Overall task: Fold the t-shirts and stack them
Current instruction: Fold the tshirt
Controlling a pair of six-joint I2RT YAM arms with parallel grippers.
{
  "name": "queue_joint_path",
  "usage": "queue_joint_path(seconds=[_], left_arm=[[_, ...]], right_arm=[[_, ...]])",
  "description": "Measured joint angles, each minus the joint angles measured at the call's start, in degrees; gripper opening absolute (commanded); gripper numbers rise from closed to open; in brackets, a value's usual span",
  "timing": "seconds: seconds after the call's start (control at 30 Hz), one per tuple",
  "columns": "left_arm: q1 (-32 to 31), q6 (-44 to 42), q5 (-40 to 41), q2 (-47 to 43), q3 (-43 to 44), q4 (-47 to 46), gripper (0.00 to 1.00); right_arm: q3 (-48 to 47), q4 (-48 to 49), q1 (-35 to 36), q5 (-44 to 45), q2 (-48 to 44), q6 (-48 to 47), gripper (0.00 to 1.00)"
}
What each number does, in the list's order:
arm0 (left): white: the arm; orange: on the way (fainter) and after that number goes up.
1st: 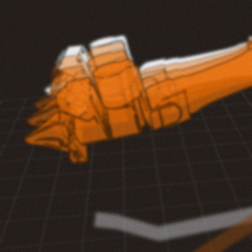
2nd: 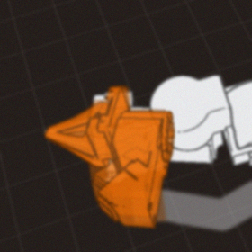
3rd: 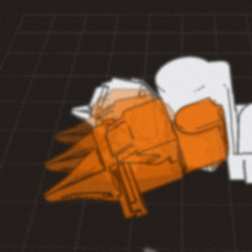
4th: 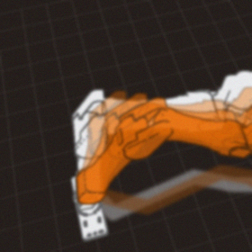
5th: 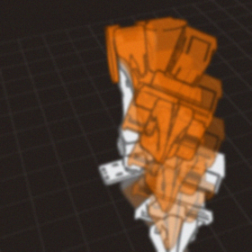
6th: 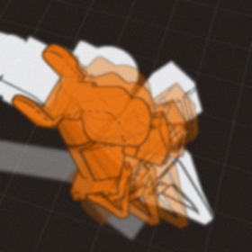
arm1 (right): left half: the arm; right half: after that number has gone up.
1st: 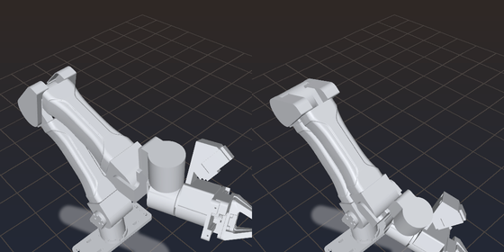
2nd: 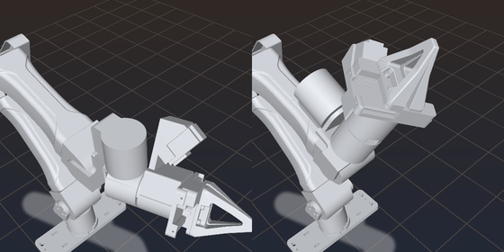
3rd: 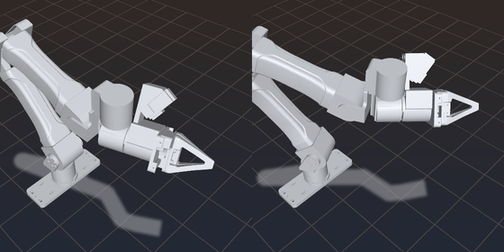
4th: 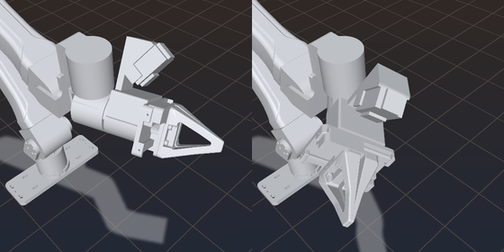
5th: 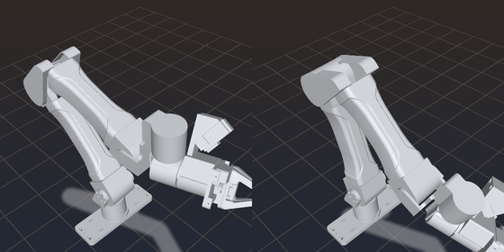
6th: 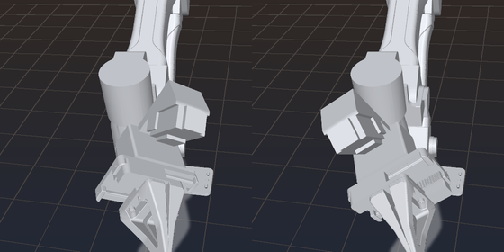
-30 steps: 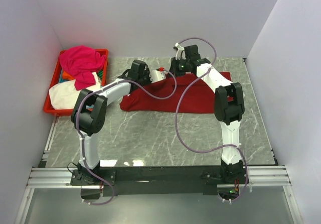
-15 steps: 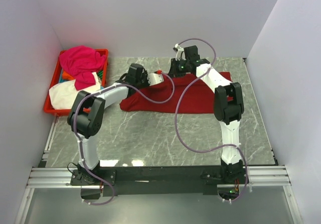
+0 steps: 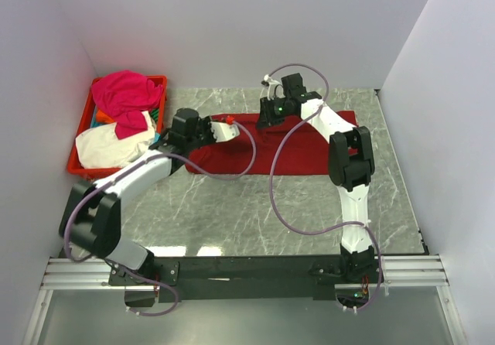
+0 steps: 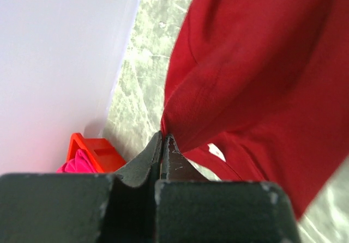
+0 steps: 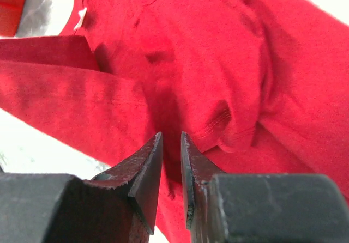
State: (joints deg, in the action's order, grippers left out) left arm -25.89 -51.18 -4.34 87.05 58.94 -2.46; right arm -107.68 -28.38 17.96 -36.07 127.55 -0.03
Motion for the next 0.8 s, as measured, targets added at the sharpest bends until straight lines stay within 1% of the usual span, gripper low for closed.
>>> queue_joint_path(seconds=[0.1, 0.23, 0.43, 0.5, 0.53, 0.6, 0.63, 0.7, 0.73, 0.8], left_arm=[[0.04, 0.07, -2.19, -4.52, -3.13, 1.6, 0.0], [0.04, 1.14, -5.9, -8.48, -4.28, 5.95, 0.0], [0.02, 3.13, -14.73, -14.86, -6.36, 17.05, 0.0], [-0.09, 3.91, -17.55, -16.74, -7.21, 20.52, 0.02], [-0.15, 4.28, -19.21, -17.57, -7.48, 22.34, 0.09], [-0.26, 5.27, -22.99, -18.97, -7.5, 25.83, 0.18], [-0.37, 5.86, -24.87, -19.5, -7.5, 27.23, 0.25], [-0.68, 6.91, -27.78, -20.52, -7.58, 29.55, 0.29], [-0.94, 7.52, -29.05, -21.29, -7.85, 30.51, 0.36], [-1.25, 8.9, -30.6, -23.32, -8.83, 31.76, 0.41]], right_arm=[[0.0, -1.09, 0.28, -1.11, 0.13, -1.44, 0.28], [-0.2, -2.56, 0.74, -2.01, 0.13, -3.04, 0.28], [-0.04, -5.97, 1.42, -1.84, 0.09, -7.41, 0.28], [0.48, -6.58, 1.42, -1.46, -0.02, -8.83, 0.28], [0.81, -7.02, 1.42, -1.11, -0.13, -9.55, 0.29], [1.2, -8.0, 1.42, -0.42, -0.22, -10.64, 0.29], [1.22, -8.44, 1.42, 0.02, -0.22, -11.04, 0.29], [1.2, -8.74, 1.42, 0.85, -0.24, -11.52, 0.29], [1.2, -8.83, 1.42, 1.22, -0.31, -11.67, 0.29], [0.9, -9.27, 1.42, 1.88, -0.33, -11.89, 0.29]])
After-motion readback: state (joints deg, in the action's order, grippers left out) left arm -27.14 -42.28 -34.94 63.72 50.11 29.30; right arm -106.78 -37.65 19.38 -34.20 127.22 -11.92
